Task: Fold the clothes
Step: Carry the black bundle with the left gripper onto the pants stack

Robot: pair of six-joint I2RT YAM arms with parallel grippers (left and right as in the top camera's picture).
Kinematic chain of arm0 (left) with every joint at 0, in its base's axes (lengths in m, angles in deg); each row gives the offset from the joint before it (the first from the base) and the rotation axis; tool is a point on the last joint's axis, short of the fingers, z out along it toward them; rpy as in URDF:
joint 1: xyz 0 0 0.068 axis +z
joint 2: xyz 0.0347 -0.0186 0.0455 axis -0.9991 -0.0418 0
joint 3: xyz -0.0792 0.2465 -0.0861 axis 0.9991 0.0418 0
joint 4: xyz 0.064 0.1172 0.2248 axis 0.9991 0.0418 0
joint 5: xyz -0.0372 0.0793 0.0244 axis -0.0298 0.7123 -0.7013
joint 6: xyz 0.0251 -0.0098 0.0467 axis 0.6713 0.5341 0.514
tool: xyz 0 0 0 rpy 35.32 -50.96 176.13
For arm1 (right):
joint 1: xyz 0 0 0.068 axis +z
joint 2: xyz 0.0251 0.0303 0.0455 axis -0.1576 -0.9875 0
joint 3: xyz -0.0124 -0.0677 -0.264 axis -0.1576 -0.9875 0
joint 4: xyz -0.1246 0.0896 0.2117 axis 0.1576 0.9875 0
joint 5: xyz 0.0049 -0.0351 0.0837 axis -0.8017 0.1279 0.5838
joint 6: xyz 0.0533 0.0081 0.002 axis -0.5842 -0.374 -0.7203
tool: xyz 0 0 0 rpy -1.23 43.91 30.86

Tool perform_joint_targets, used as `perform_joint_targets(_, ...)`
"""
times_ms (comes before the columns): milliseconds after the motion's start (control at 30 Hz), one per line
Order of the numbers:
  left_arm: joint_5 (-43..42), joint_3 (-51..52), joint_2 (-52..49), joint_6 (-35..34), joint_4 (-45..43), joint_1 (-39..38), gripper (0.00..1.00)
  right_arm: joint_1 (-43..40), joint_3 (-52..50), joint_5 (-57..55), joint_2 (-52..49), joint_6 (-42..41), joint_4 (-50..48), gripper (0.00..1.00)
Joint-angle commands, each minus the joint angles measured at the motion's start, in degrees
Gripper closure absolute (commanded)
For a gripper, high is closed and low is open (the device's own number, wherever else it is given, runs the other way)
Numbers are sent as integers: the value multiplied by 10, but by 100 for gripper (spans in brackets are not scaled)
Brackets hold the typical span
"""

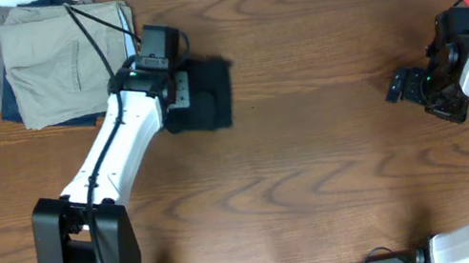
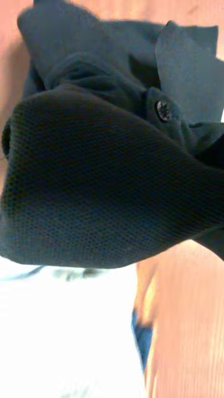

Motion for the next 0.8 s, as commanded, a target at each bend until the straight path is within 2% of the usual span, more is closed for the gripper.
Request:
perform_joint_targets(0, 71, -34, -4, 14, -23, 14, 94, -3, 7, 0, 8, 7, 0, 1)
perform_joint_targets(533, 71, -89, -4, 13, -119, 63, 94, -3, 7, 0, 8, 7, 0, 1)
perform_joint_targets(767, 71, -89, -4, -36, -136, 94, 94, -3, 7, 0, 8, 7, 0, 1)
